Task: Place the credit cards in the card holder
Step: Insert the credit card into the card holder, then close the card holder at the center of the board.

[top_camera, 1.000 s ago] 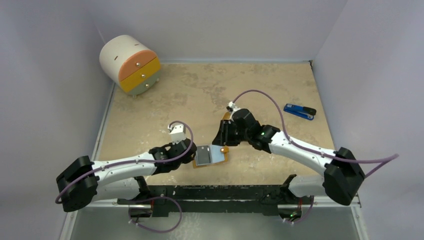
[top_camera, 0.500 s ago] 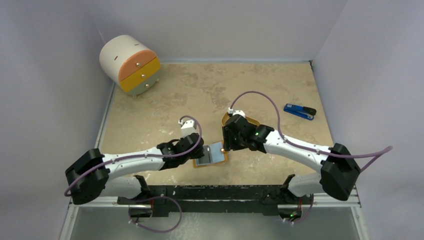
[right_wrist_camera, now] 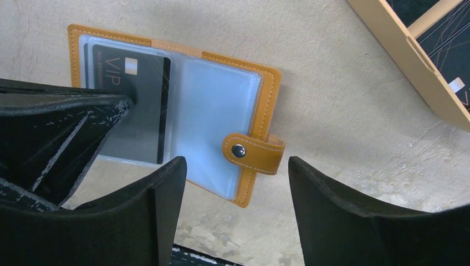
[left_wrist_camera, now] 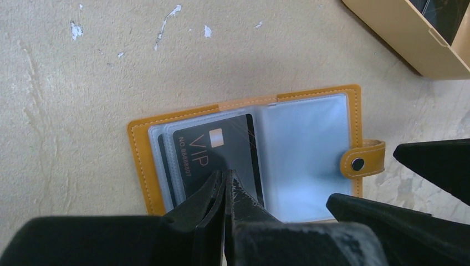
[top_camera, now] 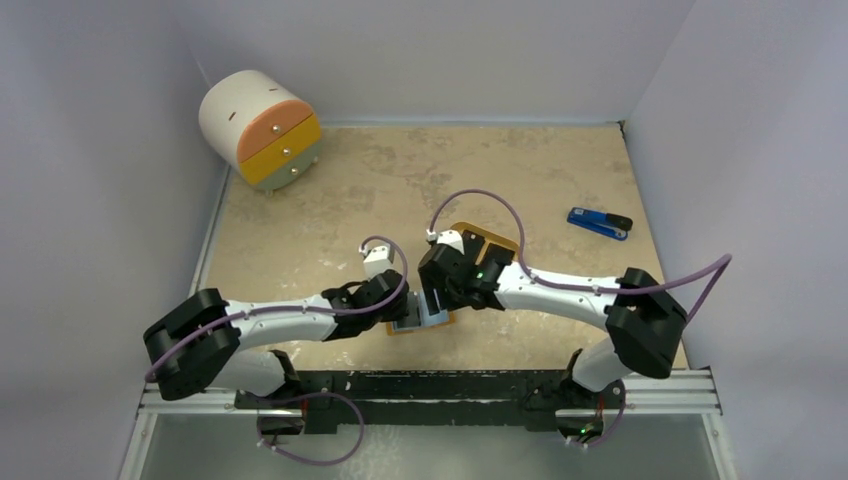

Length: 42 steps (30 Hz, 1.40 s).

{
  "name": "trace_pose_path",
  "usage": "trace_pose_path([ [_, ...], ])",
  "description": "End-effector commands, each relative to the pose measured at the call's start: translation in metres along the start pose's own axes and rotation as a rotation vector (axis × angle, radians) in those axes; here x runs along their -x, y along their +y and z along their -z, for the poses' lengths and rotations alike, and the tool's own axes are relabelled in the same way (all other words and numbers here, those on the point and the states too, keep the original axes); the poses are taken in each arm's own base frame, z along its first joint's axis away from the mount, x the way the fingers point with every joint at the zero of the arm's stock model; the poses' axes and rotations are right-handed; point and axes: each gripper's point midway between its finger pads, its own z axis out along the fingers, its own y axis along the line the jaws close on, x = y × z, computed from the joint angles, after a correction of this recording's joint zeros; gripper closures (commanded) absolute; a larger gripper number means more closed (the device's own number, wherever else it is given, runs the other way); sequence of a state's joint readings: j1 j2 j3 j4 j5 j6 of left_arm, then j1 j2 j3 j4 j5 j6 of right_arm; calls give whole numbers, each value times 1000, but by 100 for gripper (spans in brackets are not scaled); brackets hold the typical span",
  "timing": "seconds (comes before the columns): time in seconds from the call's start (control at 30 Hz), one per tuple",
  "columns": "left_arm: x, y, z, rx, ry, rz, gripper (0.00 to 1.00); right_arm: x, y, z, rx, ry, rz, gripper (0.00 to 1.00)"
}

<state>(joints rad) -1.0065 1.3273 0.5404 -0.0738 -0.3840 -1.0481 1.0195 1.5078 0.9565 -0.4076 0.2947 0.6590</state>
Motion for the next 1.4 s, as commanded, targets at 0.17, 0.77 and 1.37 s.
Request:
trace_pose_path([
  [0.17,1,0,0,-29,-17,55,100,1,-8,-15,-163,-21,-25,29],
  [0.77,-3,2,-3,-39,-15,73,100,-3,-29,-8,-252,-50,-88,66],
  [1.37,0,1,0,-43,-21,72,100,-11,-38,-4,-283,-29,-83,100],
])
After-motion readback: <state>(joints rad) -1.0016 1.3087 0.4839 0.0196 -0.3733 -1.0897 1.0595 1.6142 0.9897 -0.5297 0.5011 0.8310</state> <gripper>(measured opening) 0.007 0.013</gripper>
